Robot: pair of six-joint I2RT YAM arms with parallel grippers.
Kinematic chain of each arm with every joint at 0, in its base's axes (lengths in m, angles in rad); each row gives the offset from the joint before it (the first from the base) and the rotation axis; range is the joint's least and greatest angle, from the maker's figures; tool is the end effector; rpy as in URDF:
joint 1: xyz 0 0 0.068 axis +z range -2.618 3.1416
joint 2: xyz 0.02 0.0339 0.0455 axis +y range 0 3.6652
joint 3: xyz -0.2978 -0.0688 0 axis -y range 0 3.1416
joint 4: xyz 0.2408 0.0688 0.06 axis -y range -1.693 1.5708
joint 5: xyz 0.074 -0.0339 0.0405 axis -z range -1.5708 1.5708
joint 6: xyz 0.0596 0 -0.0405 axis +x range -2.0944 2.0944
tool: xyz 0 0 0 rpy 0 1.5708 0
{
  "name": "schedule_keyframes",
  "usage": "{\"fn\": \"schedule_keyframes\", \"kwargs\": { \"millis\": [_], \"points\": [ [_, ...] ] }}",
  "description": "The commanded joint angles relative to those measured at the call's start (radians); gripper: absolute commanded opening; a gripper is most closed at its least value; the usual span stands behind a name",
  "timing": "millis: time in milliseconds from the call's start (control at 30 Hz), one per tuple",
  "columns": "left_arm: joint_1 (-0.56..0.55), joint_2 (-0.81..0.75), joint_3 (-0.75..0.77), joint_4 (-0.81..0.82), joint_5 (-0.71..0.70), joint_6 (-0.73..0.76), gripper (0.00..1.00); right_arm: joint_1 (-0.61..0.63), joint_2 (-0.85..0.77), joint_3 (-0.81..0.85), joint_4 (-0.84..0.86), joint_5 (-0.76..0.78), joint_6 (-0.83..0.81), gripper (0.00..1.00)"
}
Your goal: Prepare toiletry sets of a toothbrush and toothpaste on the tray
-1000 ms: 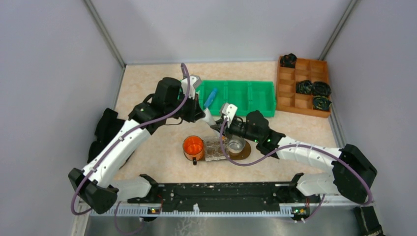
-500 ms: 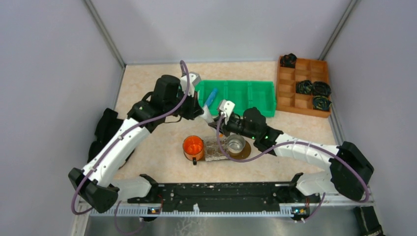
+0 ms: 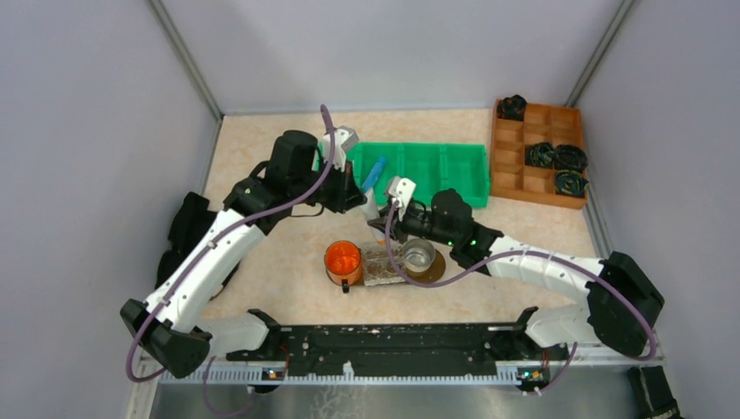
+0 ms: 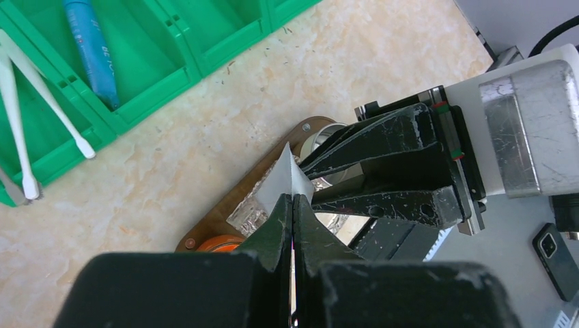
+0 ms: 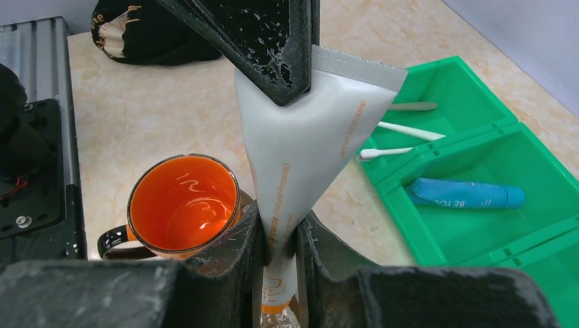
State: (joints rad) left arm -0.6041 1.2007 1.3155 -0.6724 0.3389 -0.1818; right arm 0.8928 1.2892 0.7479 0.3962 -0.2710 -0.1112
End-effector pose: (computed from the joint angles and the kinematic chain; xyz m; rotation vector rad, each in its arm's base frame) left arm 0.1987 -0.1612 0.4094 0.6639 2.1029 -0.8134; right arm 0.1786 0.2472 0.3079 -1.0326 1.4485 0.8045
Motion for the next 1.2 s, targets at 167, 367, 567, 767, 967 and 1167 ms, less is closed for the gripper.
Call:
{"fn": "schedule_keyframes", "kwargs": {
  "millis": [167, 367, 567, 767, 967, 1167],
  "points": [
    [-0.049, -0.001, 0.021, 0.094, 0.153, -0.026, 0.0, 0.021, -0.027, 0.031, 0.064, -0.095, 0.035, 0.18],
    [-0.066, -0.013, 0.016, 0.094, 0.15, -0.031, 0.0, 0.021, -0.04, 0.022, 0.062, -0.11, 0.047, 0.23],
    [-0.069, -0.018, 0.011, 0.095, 0.147, -0.034, 0.0, 0.021, -0.049, 0.016, 0.051, -0.122, 0.05, 0.34],
    [-0.072, -0.02, 0.011, 0.1, 0.151, -0.04, 0.0, 0.022, -0.06, 0.011, 0.046, -0.122, 0.051, 0.34],
    [-0.074, -0.023, 0.009, 0.101, 0.151, -0.044, 0.0, 0.023, -0.079, 0.005, 0.038, -0.121, 0.054, 0.43],
    [-0.077, -0.021, 0.003, 0.107, 0.153, -0.045, 0.0, 0.023, -0.106, -0.011, 0.023, -0.109, 0.049, 0.44]
  ]
}}
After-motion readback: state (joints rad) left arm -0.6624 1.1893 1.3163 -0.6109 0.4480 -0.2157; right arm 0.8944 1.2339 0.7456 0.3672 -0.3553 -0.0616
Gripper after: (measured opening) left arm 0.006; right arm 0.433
